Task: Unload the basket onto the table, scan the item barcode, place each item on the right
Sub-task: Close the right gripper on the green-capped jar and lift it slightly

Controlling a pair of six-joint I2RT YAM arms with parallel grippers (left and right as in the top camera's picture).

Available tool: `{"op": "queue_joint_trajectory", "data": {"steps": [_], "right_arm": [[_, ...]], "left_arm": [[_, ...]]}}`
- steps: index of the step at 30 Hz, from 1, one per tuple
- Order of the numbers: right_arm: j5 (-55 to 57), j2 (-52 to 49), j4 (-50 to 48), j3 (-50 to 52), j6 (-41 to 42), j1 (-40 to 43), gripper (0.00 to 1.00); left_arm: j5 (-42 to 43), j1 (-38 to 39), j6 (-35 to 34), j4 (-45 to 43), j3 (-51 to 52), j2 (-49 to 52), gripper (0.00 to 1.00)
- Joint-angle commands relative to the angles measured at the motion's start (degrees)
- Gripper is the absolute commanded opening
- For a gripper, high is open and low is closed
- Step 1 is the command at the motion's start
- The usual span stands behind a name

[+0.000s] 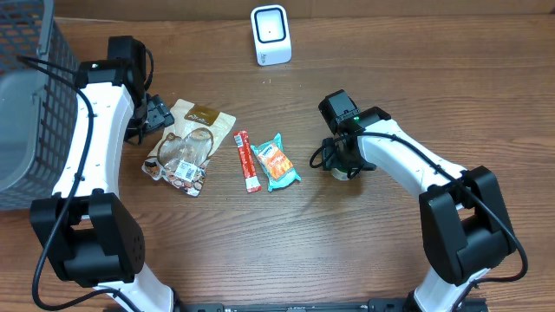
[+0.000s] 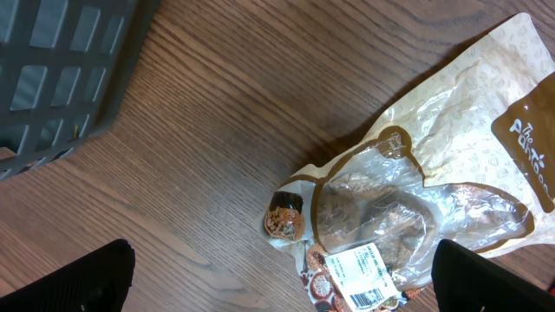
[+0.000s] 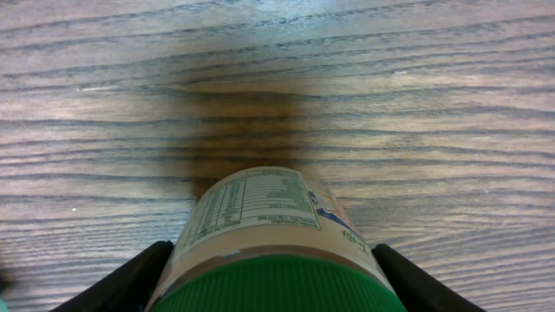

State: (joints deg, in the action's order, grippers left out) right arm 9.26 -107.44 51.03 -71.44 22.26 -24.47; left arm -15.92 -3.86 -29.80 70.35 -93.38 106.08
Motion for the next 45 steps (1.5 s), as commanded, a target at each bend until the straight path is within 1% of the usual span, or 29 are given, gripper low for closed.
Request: {"op": "queue_joint_trajectory", "data": {"steps": [1, 4, 14, 19, 23, 26, 28, 29, 37, 38, 40, 45], "right_arm": [[1.01, -0.07, 0.04, 0.2, 0.07, 0.09, 0.62], [1.01, -0.07, 0.02, 0.2, 0.07, 0.09, 0.59], [1.01, -0.07, 0.07, 0.2, 0.07, 0.09, 0.57], [1.01, -0.07, 0.09, 0.2, 0.07, 0.09, 0.51], [1.01, -0.07, 0.31, 0.2, 0.07, 0.09, 0.5], [1.01, -0.07, 0.28, 0.2, 0.07, 0.09, 0.46], [1.01, -0.07, 0.31, 0.2, 0.07, 0.09, 0.39], [1.01, -0.07, 0.31, 0.2, 0.07, 0.09, 0.38], [1.01, -0.07, 0.76, 0.2, 0.07, 0.09, 0.36], [1.01, -0.07, 0.74, 0.2, 0.07, 0.09, 0.33], [1.01, -0.07, 0.79, 0.2, 0.04, 0.09, 0.33], [1.01, -0.07, 0.94, 0.2, 0.04, 0.09, 0.38]], "left_arm": [[-0.76, 0.09, 0.04, 0.09, -1.07, -0.46, 1.0], [-0.76, 0.09, 0.02, 0.09, -1.07, -0.46, 1.0], [-0.76, 0.09, 0.02, 0.09, -1.07, -0.46, 1.0], [-0.76, 0.09, 0.04, 0.09, -1.07, -0.46, 1.0], [-0.76, 0.09, 0.02, 0.09, -1.07, -0.46, 1.0], [-0.76, 0.09, 0.04, 0.09, -1.07, -0.46, 1.0], [-0.76, 0.09, 0.02, 0.09, -1.07, -0.46, 1.0], [-0.76, 0.09, 0.02, 0.09, -1.07, -0.46, 1.0], [-0.76, 0.09, 0.04, 0.09, -1.07, -0.46, 1.0], [-0.76, 0.09, 0.04, 0.09, -1.07, -0.46, 1.0], [-0.76, 0.09, 0.04, 0.09, -1.07, -0.46, 1.0], [-0.74, 0.09, 0.04, 0.09, -1.07, -0.46, 1.0]]}}
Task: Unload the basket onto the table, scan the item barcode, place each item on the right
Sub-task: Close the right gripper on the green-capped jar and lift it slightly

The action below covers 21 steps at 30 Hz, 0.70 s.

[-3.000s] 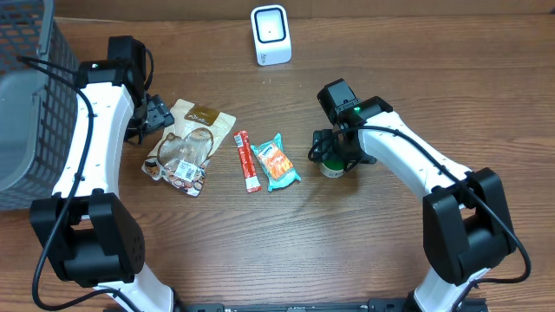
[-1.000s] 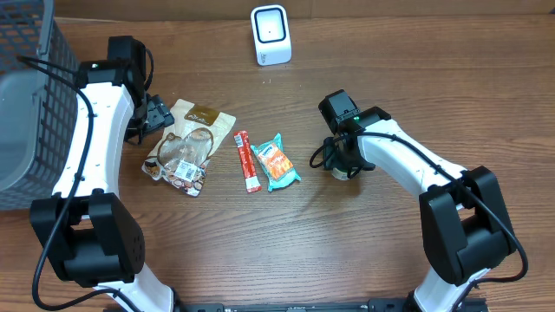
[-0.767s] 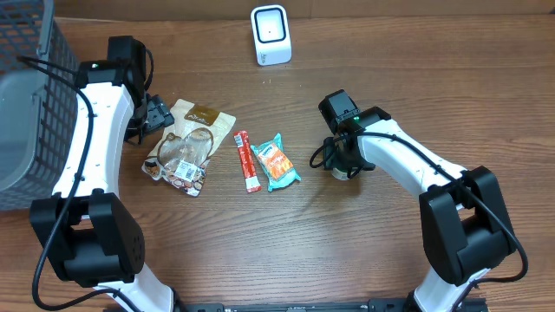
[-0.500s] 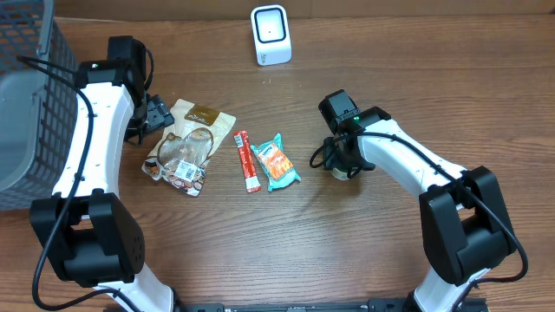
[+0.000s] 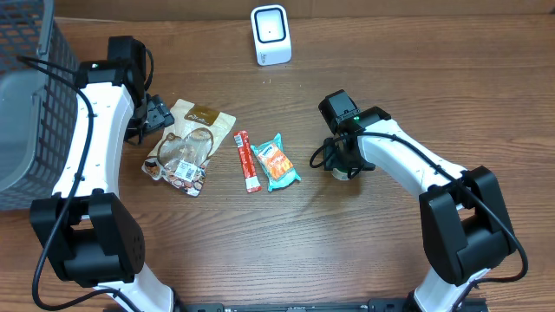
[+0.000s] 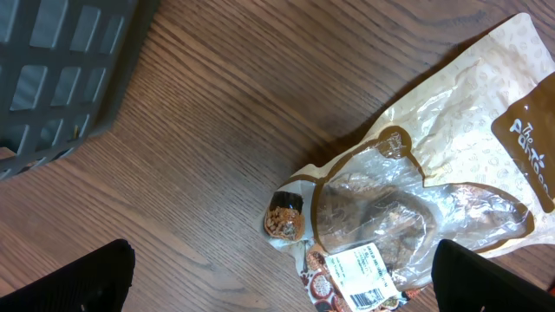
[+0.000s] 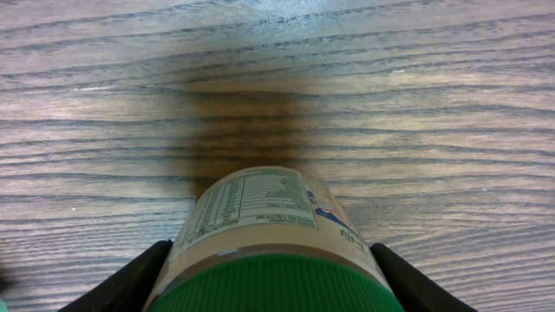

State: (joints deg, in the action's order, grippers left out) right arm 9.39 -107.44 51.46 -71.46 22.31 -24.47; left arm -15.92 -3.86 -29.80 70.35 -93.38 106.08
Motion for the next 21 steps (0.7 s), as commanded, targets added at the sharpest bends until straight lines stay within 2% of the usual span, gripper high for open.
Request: {"op": "queue_joint_trajectory", "data": {"steps": [1, 4, 7, 9, 11, 12, 15, 21], "right_arm": [[0.87, -0.07, 0.5, 0.22, 0.0, 0.09, 0.38], [0.87, -0.07, 0.52, 0.22, 0.0, 0.09, 0.39], [0.87, -0.07, 0.68, 0.22, 0.0, 0.09, 0.45], [0.9, -0.07, 0.74, 0.22, 0.0, 0.09, 0.45], [0.9, -0.07, 0.72, 0.22, 0.0, 0.09, 0.21], [0.87, -0.07, 0.72, 0.2, 0.0, 0.09, 0.17], [0.87, -0.04, 0.72, 0.11, 0.02, 0.09, 0.08], [0.87, 0.07, 3.98, -3.39, 0.02, 0.09, 0.04]], "left_arm": [[-0.76, 0.11, 0.04, 0.09, -1.07, -0.46, 1.0], [-0.76, 0.13, 0.04, 0.09, -1.07, -0.46, 1.0], [-0.76, 0.11, 0.04, 0.09, -1.07, -0.46, 1.0], [-0.76, 0.0, 0.02, 0.09, -1.07, -0.46, 1.0], [-0.76, 0.02, 0.04, 0.09, -1.07, -0.46, 1.0], [-0.74, 0.02, 0.04, 0.09, -1.07, -0.46, 1.0], [-0.76, 0.02, 0.02, 0.09, -1.07, -0.46, 1.0], [-0.59, 0.17, 0.04, 0.09, -1.07, -0.46, 1.0]]}}
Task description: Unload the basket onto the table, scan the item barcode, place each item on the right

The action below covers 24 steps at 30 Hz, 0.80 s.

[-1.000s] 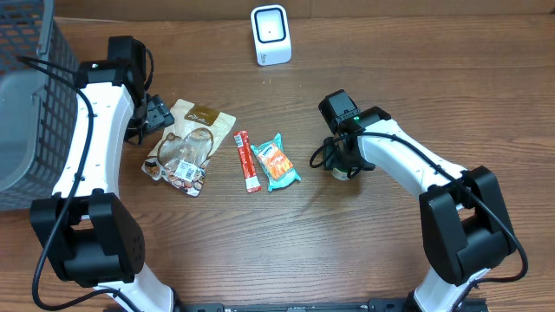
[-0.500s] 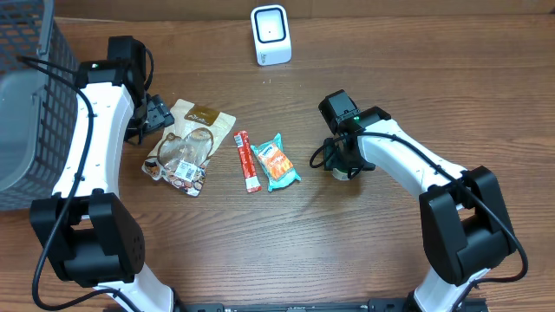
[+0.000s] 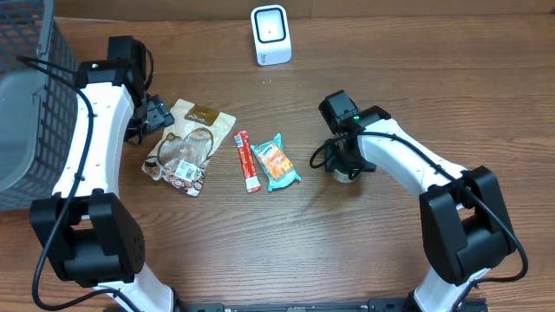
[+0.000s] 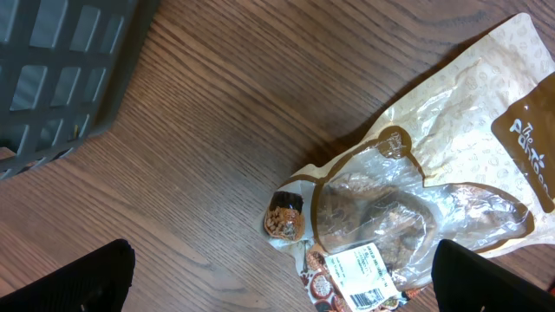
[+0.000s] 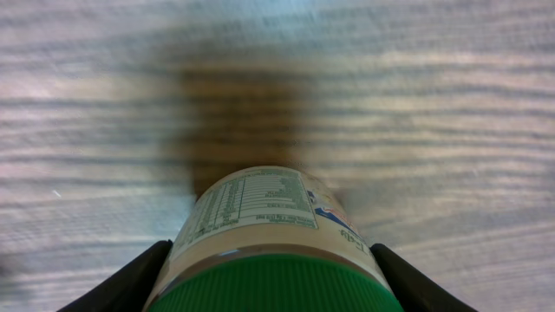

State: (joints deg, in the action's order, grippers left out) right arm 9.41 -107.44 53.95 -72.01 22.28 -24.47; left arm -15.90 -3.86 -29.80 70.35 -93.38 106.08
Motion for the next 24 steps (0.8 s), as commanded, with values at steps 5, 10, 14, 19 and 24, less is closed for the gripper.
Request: {"op": "queue_joint_trajectory", "data": {"steps": [5, 10, 14, 19, 24], "right_arm": [[0.61, 0.07, 8.5, -10.25, 0.04, 0.09, 0.04], [-1.77, 0.07, 15.78, -18.93, 0.02, 0.09, 0.04], [-1.75, 0.07, 20.0, -23.67, 0.02, 0.09, 0.04], [-1.75, 0.04, 20.98, -24.39, 0.02, 0.09, 0.04], [-1.75, 0.04, 20.74, -23.65, 0.02, 0.09, 0.05]], "left_arm": [[-0.59, 0.17, 0.02, 0.07, -1.07, -0.46, 1.0], [-0.61, 0.17, 0.04, 0.09, -1.07, -0.46, 1.0], [-0.61, 0.17, 0.02, 0.09, -1.07, -0.46, 0.99], [-0.61, 0.11, 0.02, 0.09, -1.07, -0.46, 1.0], [-0.61, 0.07, 0.04, 0.09, -1.07, -0.46, 1.0]]}}
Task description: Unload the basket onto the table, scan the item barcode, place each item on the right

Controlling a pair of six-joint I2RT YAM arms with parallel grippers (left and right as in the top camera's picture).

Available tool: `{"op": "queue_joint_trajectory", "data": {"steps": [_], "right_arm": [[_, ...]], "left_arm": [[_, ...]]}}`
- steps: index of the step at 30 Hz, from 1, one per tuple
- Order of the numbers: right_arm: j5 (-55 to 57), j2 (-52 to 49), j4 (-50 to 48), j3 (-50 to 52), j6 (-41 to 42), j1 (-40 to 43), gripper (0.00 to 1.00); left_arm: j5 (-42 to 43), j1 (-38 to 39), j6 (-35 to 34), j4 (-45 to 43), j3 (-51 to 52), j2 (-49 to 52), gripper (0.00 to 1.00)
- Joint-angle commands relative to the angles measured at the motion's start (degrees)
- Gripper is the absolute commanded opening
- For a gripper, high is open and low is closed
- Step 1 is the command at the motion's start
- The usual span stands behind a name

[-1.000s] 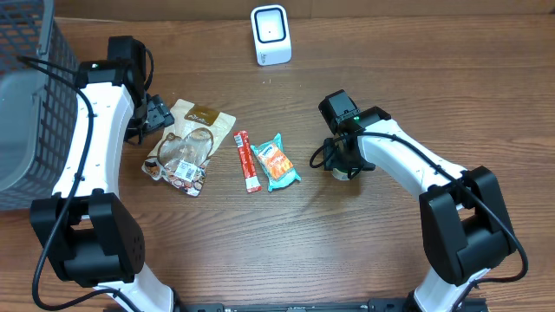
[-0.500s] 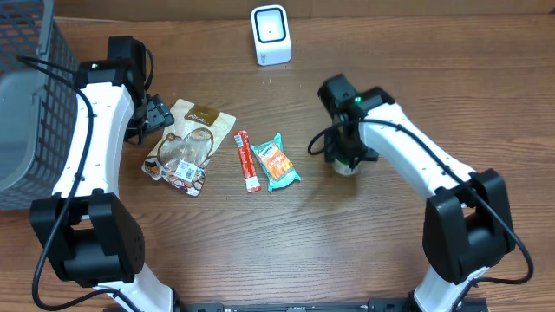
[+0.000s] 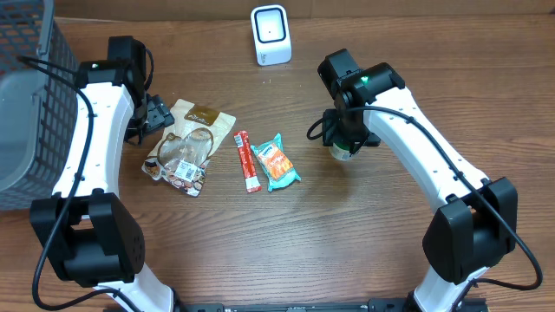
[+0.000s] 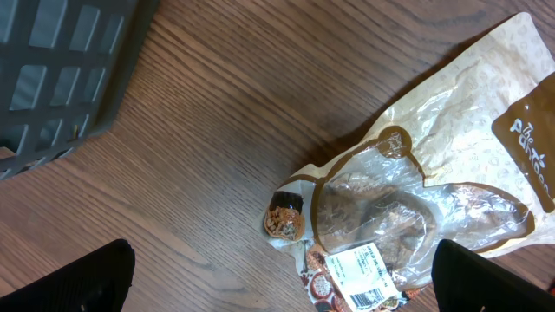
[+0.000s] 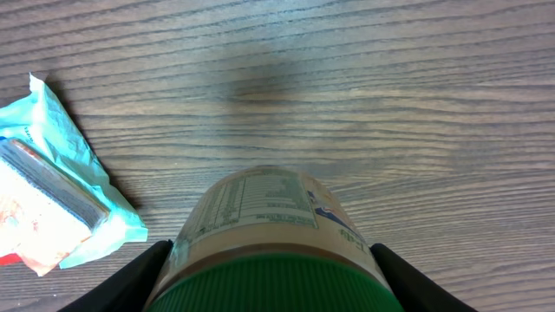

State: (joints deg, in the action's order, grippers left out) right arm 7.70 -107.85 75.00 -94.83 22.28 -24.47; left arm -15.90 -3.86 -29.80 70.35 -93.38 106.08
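A jar with a green lid [image 5: 269,225] and a beige printed label hangs above the wooden table, and my right gripper [image 5: 270,264] is shut on it just under the lid. From overhead the jar [image 3: 343,153] peeks out below the right gripper [image 3: 347,139], right of the snack packets. The white barcode scanner [image 3: 270,35] stands at the table's back edge, up and to the left of the jar. My left gripper [image 4: 282,273] hovers open over the table beside a clear-windowed snack bag [image 4: 416,199].
A teal packet [image 3: 277,162] and a red stick packet [image 3: 246,160] lie between the arms; the teal packet [image 5: 52,199] shows at the left of the right wrist view. A dark wire basket [image 3: 26,104] stands at the far left.
My right gripper has risen off the table with the jar and moved toward the back. The jar's dark shadow has faded, and the teal packet has come into the right wrist view. The left arm is unchanged.
My right gripper was shut on the jar standing on the table for the first two moments. Then the wrist view blurred as it moved. Now the jar is held above the table, nearer the scanner. The left gripper has stayed open over the snack bag throughout.
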Motion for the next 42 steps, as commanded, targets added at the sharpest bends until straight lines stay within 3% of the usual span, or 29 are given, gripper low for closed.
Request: {"op": "queue_joint_trajectory", "data": {"steps": [1, 13, 15, 22, 25, 27, 31, 35, 39, 40, 42], "right_arm": [[-0.04, 0.46, -0.37, -0.59, 0.04, 0.09, 0.05], [0.0, 0.46, -11.91, 12.17, 0.02, 0.11, 0.06], [0.04, 0.46, -14.86, 15.13, 0.0, 0.11, 0.11], [0.42, 0.46, -20.35, 20.13, 0.0, 0.11, 0.15], [0.42, 0.46, -22.32, 21.88, -0.02, 0.11, 0.26], [0.42, 0.46, -22.91, 22.47, -0.02, 0.11, 0.43], [0.39, 0.46, -22.88, 22.47, -0.02, 0.11, 0.59], [0.39, 0.46, -22.56, 22.47, 0.0, 0.11, 0.72], [0.39, 0.46, -22.45, 22.47, 0.0, 0.11, 0.75], [0.39, 0.46, -22.4, 22.47, 0.0, 0.11, 0.83], [0.42, 0.46, -22.25, 22.47, -0.02, 0.11, 0.86]], "left_arm": [[-0.61, 0.07, 0.04, 0.09, -1.07, -0.46, 1.0], [-0.61, 0.13, 0.04, 0.09, -1.07, -0.46, 1.0], [-0.61, 0.13, 0.04, 0.07, -1.07, -0.46, 1.0], [-0.61, 0.13, 0.04, 0.09, -1.07, -0.46, 1.0], [-0.61, 0.13, 0.04, 0.09, -1.07, -0.46, 1.0], [-0.61, 0.13, 0.04, 0.09, -1.07, -0.46, 1.0], [-0.61, 0.13, 0.04, 0.09, -1.07, -0.46, 1.0], [-0.61, 0.13, 0.04, 0.09, -1.07, -0.46, 1.0], [-0.61, 0.13, 0.04, 0.07, -1.07, -0.46, 1.0], [-0.61, 0.13, 0.02, 0.07, -1.07, -0.46, 1.0], [-0.61, 0.13, 0.02, 0.09, -1.07, -0.46, 1.0]]}}
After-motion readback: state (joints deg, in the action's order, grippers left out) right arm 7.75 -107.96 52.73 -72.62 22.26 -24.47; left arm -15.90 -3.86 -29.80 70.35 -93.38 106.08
